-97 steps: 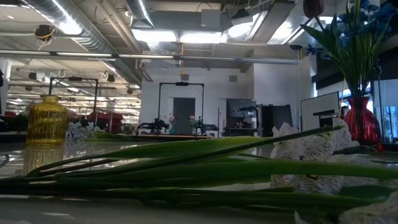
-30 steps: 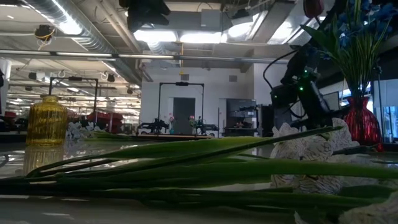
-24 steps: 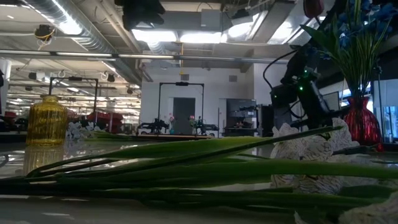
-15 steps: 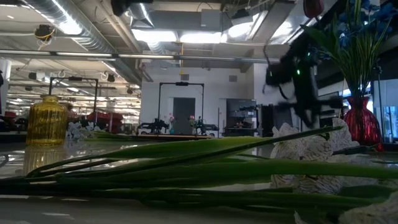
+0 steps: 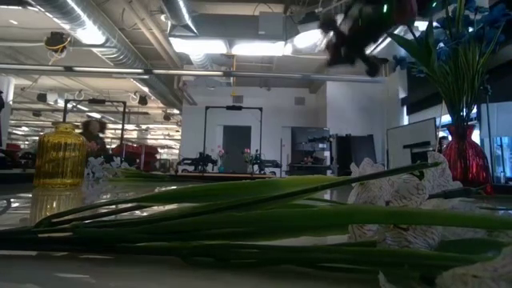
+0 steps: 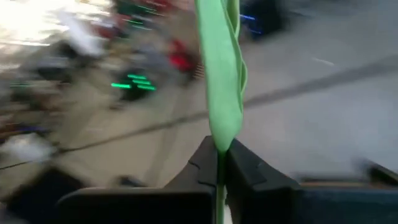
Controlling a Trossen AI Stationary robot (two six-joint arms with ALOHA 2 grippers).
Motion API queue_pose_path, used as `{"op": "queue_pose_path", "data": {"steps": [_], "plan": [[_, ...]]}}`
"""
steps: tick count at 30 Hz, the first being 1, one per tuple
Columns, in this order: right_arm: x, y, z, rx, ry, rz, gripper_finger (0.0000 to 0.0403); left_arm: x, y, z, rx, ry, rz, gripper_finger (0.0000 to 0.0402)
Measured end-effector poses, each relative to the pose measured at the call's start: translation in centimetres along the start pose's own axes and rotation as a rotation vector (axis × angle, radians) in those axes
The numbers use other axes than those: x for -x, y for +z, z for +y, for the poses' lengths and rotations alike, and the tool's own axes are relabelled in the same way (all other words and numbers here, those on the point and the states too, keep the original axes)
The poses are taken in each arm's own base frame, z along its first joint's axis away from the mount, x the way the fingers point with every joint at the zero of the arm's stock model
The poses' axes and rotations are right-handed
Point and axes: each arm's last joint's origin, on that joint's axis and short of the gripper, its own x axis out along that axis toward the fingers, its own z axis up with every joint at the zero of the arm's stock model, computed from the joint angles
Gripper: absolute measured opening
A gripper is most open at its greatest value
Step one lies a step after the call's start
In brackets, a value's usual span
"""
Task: Sort flowers into vase by color
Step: Put the red flower into the red vase
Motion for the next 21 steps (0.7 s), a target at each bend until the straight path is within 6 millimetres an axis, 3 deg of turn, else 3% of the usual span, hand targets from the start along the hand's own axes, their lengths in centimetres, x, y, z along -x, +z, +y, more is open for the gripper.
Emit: {"op": "queue_pose_path", "data": {"steps": [8,13,17,21], "plan": [[5.7,4.2,8.3,0.219,0.386,-0.095,0.0005,0.3,2.0,-1.7,0.041,-0.226,-0.193,0.0177],[10.1,6.3,12.0,0.273,0.576,-0.133,0.0005,0.6,2.9,-3.5,-0.029,-0.365,-0.327,0.0178],[13.8,6.8,14.0,0.323,0.715,-0.106,0.0004,0.3,2.9,-5.1,-0.068,-0.448,-0.402,0.0169],[17.7,5.5,15.3,0.367,0.885,-0.047,0.0005,-0.6,2.1,-6.9,-0.056,-0.522,-0.422,0.0162]]}}
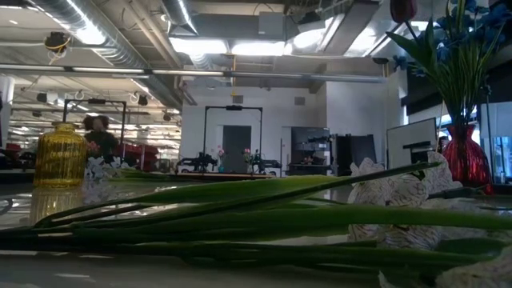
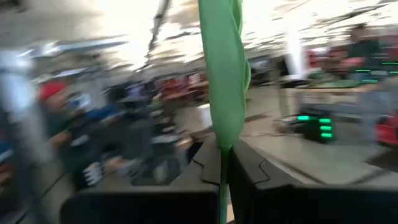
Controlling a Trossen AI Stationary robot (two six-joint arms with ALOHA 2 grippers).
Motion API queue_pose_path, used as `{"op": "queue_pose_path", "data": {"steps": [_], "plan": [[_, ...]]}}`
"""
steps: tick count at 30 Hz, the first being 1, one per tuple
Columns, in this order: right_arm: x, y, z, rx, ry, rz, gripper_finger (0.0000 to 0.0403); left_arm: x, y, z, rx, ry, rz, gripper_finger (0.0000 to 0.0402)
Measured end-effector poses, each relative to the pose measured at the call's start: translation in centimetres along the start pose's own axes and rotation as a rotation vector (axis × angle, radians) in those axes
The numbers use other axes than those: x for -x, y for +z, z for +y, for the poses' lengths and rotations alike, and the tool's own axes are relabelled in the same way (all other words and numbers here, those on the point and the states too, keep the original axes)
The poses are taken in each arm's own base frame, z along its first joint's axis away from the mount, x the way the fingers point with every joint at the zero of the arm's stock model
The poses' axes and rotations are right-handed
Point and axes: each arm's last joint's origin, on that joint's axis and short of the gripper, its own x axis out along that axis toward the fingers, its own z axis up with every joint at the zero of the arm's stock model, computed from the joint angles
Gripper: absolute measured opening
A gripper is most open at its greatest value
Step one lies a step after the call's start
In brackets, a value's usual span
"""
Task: Sort flowers into vase by color
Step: Put the red flower into the red vase
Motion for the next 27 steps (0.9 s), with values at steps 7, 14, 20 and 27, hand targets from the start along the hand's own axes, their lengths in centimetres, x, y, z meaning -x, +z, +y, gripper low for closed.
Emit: {"op": "queue_pose_path", "data": {"steps": [7,14,20,27], "plan": [[4.6,-0.8,7.0,0.135,0.261,0.086,0.0007,-1.4,-2.5,-2.2,0.018,0.080,0.021,0.0153],[9.8,-2.2,10.7,0.235,0.210,0.217,0.0004,-2.8,-5.9,-3.6,0.076,0.191,0.078,0.0146],[13.9,-6.5,11.4,0.419,0.009,0.305,0.0008,-4.2,-9.1,-3.6,0.099,0.267,0.107,0.0138],[16.3,-12.0,8.5,0.330,-0.075,0.370,0.0008,-6.4,-14.7,-1.6,0.178,0.328,0.101,0.0133]]}}
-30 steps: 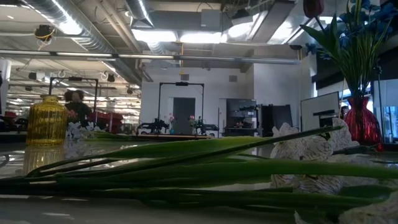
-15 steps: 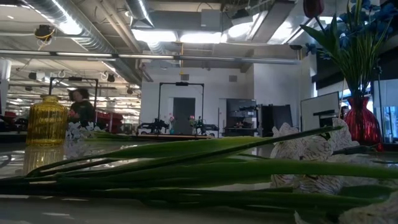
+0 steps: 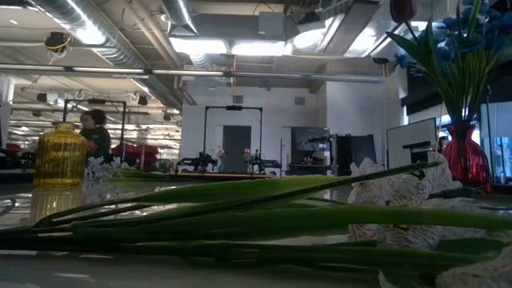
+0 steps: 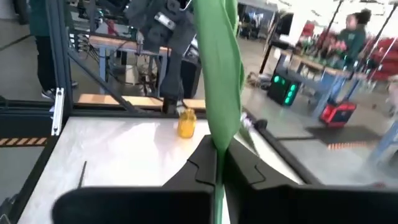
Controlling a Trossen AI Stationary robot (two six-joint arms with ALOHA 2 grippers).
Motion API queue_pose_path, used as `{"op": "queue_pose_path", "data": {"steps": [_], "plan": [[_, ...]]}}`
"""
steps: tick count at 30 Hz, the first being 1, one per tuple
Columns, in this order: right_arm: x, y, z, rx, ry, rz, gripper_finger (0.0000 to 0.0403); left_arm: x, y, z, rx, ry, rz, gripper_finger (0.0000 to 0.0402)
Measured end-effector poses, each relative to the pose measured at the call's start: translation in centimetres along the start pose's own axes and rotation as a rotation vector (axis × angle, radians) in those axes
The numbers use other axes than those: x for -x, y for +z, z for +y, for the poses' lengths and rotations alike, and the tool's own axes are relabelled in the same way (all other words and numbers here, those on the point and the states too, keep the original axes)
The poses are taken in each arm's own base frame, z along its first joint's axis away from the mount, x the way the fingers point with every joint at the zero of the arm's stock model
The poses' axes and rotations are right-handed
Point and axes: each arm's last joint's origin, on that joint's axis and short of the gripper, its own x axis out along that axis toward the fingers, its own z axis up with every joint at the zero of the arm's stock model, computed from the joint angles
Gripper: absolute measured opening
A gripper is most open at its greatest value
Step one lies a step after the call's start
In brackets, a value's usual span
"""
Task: Sort flowers into vase by color
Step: Put the red flower into the red vase
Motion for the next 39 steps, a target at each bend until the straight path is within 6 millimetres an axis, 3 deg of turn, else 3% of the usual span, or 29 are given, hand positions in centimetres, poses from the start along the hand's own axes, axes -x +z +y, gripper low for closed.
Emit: {"op": "queue_pose_path", "data": {"steps": [3,6,13,18,23,32,35,39], "plan": [[-0.3,0.2,0.0,-0.037,0.045,0.016,0.0009,-1.3,-2.1,1.2,0.014,0.017,-0.015,0.0133],[-0.8,1.6,-0.6,-0.047,0.103,0.020,0.0006,-2.6,-2.8,2.1,0.014,0.023,-0.064,0.0133],[-3.2,6.3,-2.9,-0.045,0.086,-0.078,0.0011,-7.0,-1.3,2.2,-0.156,-0.034,-0.082,0.0156],[-5.1,9.3,-4.9,-0.090,0.208,-0.208,0.0007,-8.3,-0.7,2.2,-0.257,-0.002,-0.025,0.0194],[-7.2,9.7,-6.0,-0.120,0.314,-0.253,0.0011,-8.4,-0.5,2.1,-0.328,0.014,-0.034,0.0210],[-11.3,9.6,-6.3,-0.115,0.358,-0.295,0.0014,-8.7,0.2,3.4,-0.277,0.019,-0.044,0.0197],[-11.9,9.4,-6.4,-0.108,0.340,-0.279,0.0019,-8.7,0.2,3.4,-0.240,0.022,-0.040,0.0178],[-11.8,9.2,-6.6,-0.162,0.322,-0.254,0.0026,-8.2,0.8,3.0,-0.248,0.039,0.005,0.0115]]}}
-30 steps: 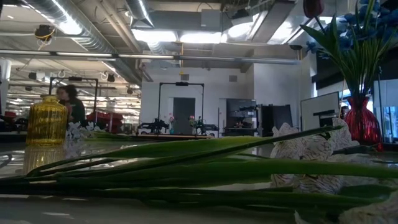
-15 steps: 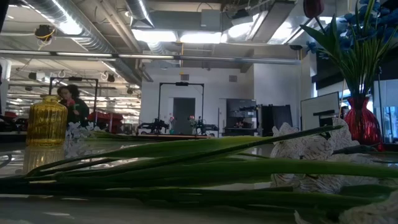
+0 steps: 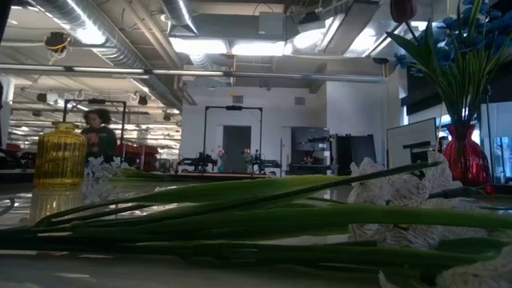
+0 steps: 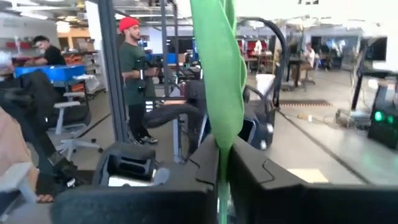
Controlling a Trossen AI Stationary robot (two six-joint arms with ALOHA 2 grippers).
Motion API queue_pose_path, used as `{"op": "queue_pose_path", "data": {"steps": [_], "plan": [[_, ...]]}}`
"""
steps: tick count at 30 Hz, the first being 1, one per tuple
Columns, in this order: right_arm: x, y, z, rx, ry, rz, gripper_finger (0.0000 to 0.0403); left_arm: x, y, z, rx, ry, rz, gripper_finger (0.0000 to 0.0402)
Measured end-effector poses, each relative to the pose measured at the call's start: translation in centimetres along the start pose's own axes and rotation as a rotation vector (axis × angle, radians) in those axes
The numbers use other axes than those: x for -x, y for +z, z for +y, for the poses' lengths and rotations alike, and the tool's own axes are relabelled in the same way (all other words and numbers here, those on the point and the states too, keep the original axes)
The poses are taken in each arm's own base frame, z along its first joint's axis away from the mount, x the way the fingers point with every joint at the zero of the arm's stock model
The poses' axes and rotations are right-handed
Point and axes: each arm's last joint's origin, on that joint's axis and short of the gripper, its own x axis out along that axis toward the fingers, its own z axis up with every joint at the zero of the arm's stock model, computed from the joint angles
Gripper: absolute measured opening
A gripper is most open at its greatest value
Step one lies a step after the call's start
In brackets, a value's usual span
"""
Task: Sort flowers into vase by color
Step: Put the red flower into the red vase
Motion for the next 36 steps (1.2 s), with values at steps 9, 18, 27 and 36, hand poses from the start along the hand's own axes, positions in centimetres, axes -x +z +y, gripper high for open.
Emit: {"op": "queue_pose_path", "data": {"steps": [9,18,27,36], "plan": [[0.5,-0.4,-0.2,-0.098,-0.015,0.069,0.0129,1.5,1.0,0.3,-0.076,0.067,0.182,0.0007],[0.9,1.4,-1.2,-0.104,-0.085,0.117,0.0208,2.2,-1.1,1.0,-0.090,0.169,0.390,0.0003],[0.6,0.9,-2.1,-0.157,-0.132,0.158,0.0095,2.2,-1.1,0.9,-0.116,0.165,0.397,0.0004],[2.1,1.9,-2.6,-0.137,-0.146,0.163,0.0007,5.0,3.1,0.0,-0.160,0.154,0.393,0.0082]]}}
